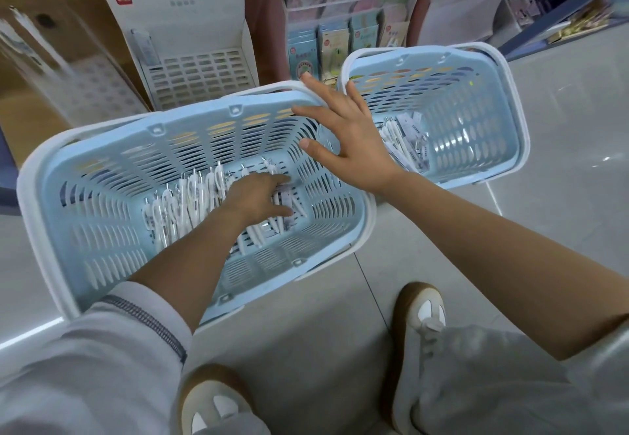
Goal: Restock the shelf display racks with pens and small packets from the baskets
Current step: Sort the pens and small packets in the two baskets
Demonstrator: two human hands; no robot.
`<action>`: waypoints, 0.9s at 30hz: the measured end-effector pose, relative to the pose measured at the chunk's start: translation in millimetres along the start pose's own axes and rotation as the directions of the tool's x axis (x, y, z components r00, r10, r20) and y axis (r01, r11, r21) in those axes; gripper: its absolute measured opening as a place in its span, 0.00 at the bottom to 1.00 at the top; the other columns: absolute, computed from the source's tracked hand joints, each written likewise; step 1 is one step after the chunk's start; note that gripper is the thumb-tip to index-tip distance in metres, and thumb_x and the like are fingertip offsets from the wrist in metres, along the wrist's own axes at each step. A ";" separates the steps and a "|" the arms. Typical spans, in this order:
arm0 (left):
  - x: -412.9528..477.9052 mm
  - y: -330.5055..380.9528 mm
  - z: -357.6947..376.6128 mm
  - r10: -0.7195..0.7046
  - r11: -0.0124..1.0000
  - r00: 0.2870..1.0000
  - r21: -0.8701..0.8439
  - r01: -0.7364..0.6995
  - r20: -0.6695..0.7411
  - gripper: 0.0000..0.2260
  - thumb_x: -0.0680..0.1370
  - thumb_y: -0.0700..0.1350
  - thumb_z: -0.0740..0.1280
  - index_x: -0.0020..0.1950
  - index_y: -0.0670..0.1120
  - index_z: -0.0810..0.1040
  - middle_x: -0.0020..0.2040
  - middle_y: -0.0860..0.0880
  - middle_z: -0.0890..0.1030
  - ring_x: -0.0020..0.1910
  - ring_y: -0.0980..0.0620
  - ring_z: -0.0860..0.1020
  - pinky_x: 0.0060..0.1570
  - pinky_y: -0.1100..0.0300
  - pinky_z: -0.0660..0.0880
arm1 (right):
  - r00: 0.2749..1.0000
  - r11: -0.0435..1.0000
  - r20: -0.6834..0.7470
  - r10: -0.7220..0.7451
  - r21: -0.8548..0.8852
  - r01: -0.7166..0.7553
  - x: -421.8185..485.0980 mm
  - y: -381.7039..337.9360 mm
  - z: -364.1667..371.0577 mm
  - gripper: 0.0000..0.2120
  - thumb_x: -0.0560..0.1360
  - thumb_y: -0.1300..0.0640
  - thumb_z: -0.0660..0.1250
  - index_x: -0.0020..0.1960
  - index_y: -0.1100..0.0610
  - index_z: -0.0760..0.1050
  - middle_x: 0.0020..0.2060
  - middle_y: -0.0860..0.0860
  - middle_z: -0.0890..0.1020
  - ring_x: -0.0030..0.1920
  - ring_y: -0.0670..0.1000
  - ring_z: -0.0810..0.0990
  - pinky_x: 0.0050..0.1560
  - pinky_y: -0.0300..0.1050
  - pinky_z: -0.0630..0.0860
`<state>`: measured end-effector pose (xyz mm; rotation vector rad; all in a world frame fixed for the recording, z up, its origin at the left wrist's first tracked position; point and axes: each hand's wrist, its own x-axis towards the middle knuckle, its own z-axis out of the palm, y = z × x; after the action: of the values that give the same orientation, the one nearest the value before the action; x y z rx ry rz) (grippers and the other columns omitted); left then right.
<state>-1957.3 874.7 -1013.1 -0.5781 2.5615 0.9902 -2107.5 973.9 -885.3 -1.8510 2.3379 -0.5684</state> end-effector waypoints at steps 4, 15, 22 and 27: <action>1.3 1.4 3.4 -0.026 0.999 0.999 0.044 0.028 -0.038 0.32 0.73 0.57 0.73 0.74 0.52 0.67 0.65 0.48 0.77 0.64 0.45 0.75 0.54 0.53 0.73 | 1.000 1.000 -0.014 -0.005 0.002 0.005 -0.4 -0.4 0.3 0.18 0.78 0.48 0.63 0.63 0.55 0.75 0.73 0.54 0.66 0.72 0.51 0.65 0.75 0.54 0.47; -24.0 11.2 -29.7 -0.087 0.685 0.996 -0.727 0.041 -0.026 0.05 0.74 0.37 0.72 0.48 0.39 0.79 0.38 0.42 0.79 0.33 0.50 0.76 0.36 0.58 0.73 | 1.000 1.000 -0.006 -0.013 0.017 0.013 -0.9 1.6 1.3 0.18 0.78 0.47 0.62 0.63 0.54 0.75 0.73 0.53 0.66 0.72 0.50 0.65 0.75 0.55 0.47; -70.8 40.8 -81.1 -0.121 0.448 0.993 -0.892 0.060 0.005 0.09 0.79 0.36 0.63 0.39 0.44 0.70 0.27 0.50 0.75 0.25 0.53 0.72 0.26 0.62 0.68 | 0.993 0.924 0.011 0.117 0.366 -0.113 5.4 3.1 -10.5 0.18 0.77 0.50 0.62 0.64 0.54 0.75 0.71 0.53 0.69 0.71 0.48 0.66 0.75 0.55 0.52; -77.6 102.7 -127.6 -0.036 0.482 0.997 -0.875 -0.036 -0.061 0.03 0.74 0.40 0.61 0.40 0.43 0.69 0.29 0.47 0.72 0.24 0.49 0.68 0.28 0.60 0.62 | 0.996 0.920 0.006 0.093 0.382 -0.088 11.4 33.8 -46.7 0.17 0.78 0.52 0.62 0.65 0.55 0.74 0.71 0.52 0.68 0.71 0.50 0.65 0.72 0.48 0.60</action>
<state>-1960.1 875.0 -831.9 -0.8495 1.8851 2.3437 -2155.8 979.8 -852.3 -1.5581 2.1127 -0.9480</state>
